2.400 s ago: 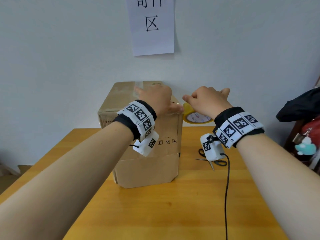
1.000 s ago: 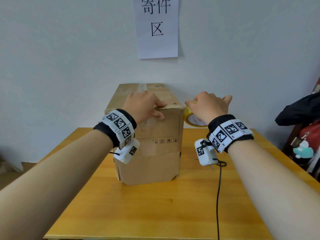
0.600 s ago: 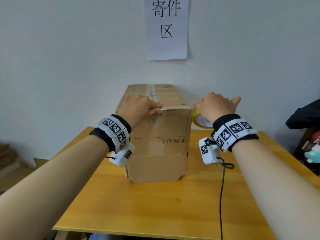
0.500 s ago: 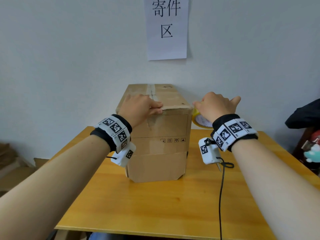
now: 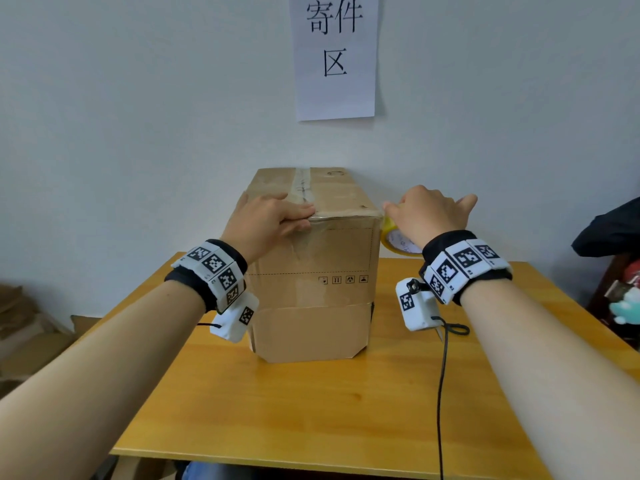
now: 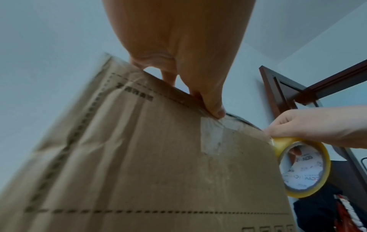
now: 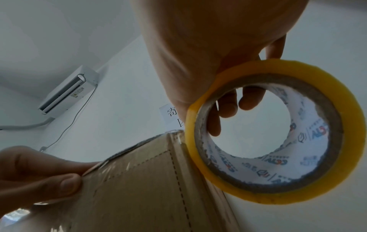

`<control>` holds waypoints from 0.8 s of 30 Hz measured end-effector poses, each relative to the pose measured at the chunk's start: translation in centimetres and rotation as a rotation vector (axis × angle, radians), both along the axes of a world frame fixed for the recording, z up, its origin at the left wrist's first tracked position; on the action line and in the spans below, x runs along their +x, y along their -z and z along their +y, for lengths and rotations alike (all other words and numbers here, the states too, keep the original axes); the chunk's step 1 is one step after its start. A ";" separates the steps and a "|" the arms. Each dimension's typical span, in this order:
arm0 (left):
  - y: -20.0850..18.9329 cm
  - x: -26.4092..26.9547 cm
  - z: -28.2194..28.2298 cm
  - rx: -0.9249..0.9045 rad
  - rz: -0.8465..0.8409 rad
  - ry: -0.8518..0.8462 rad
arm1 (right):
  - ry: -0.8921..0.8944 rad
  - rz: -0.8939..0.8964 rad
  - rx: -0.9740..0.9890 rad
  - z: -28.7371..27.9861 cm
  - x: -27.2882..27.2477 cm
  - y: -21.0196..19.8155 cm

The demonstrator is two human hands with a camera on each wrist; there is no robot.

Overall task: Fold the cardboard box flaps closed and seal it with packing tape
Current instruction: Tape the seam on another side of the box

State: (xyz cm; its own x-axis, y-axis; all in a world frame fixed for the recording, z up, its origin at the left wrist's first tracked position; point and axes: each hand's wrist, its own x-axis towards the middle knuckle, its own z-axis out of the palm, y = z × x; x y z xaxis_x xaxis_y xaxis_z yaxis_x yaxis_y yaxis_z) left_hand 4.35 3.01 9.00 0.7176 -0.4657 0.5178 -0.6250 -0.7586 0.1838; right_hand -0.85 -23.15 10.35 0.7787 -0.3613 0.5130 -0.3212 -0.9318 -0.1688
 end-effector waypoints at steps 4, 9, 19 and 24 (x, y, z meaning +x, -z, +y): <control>0.3 0.5 2.1 -0.013 -0.028 -0.035 | -0.017 -0.003 -0.007 0.5 0.4 0.0; 0.9 1.3 5.1 -0.075 -0.038 -0.059 | -0.009 -0.009 -0.006 0.7 0.5 0.2; 1.8 1.7 7.7 -0.269 -0.035 -0.012 | -0.015 -0.010 0.002 1.1 0.3 0.4; 2.7 1.9 7.7 -0.517 0.096 0.095 | -0.018 -0.023 -0.001 1.0 0.3 0.5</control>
